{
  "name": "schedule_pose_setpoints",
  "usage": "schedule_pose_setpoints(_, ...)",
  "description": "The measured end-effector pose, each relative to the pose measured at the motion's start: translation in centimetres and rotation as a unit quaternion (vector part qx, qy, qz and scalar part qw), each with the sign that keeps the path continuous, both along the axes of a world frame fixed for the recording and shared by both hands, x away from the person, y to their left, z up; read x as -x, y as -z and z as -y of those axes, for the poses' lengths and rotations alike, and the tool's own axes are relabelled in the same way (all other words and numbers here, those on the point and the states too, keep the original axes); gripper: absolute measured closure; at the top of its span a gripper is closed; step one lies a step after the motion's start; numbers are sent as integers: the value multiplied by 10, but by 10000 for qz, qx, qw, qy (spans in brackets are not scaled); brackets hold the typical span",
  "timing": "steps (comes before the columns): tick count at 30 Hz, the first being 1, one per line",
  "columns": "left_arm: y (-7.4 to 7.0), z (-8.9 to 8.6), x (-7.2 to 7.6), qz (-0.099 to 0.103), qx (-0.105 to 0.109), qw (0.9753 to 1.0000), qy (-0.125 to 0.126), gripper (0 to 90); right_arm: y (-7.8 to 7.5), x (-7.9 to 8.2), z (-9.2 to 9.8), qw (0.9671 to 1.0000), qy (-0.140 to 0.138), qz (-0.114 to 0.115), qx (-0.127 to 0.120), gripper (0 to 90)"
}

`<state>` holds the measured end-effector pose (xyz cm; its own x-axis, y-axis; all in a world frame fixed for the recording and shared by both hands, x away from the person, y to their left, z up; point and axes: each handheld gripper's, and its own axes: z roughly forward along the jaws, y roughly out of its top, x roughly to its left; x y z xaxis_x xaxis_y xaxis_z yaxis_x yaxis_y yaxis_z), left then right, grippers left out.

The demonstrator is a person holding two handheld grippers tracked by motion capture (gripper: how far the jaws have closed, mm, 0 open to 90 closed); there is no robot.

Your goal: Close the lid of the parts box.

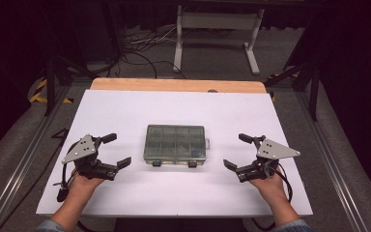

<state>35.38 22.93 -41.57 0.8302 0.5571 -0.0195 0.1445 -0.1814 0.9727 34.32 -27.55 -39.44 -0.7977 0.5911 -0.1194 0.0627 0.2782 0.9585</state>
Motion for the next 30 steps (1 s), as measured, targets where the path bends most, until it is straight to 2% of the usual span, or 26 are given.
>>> schedule_pose_setpoints(7, 11, -8, 5, 32, -47, 9999, -157, 14, 9, 5, 7, 9999, 67, 100, -77, 7)
schedule_pose_setpoints(10, 16, -12, 5, 41, 34, 9997, -234, 9, 14, 7, 11, 9997, 115, 132, -170, 7)
schedule_pose_setpoints(12, 17, -14, 6, -28, 78, 9997, -242, 9, 17, 7, 14, 9994, 113, 184, -273, 7)
schedule_pose_setpoints(13, 20, -16, 6, -23, 164, 9995, -259, 9, 19, 7, 14, 9993, 119, 184, -313, 7)
schedule_pose_setpoints(16, 22, -17, 7, -17, 149, 9994, -296, 8, 23, 7, 15, 9992, 129, 183, -335, 7)
schedule_pose_setpoints(18, 25, -17, 8, 103, 86, 9991, -412, 2, 26, 8, 16, 9992, 168, 170, -313, 7)
schedule_pose_setpoints(21, 29, -17, 8, 79, 40, 9990, -438, 1, 31, 8, 18, 9990, 226, 136, -362, 8)
schedule_pose_setpoints(24, 35, -15, 8, 33, 98, 9990, -424, 1, 38, 9, 20, 9986, 300, 110, -412, 7)
schedule_pose_setpoints(25, 38, -14, 8, -44, 69, 9993, -374, 2, 42, 9, 21, 9984, 333, 68, -448, 7)
schedule_pose_setpoints(27, 39, -14, 8, -61, 32, 9993, -368, 2, 44, 9, 23, 9982, 342, 31, -501, 7)
schedule_pose_setpoints(29, 43, -13, 8, -89, -3, 9990, -433, 2, 46, 8, 24, 9980, 375, 33, -516, 7)
schedule_pose_setpoints(30, 44, -12, 8, -81, 47, 9988, -472, 2, 47, 8, 24, 9979, 380, 22, -529, 7)
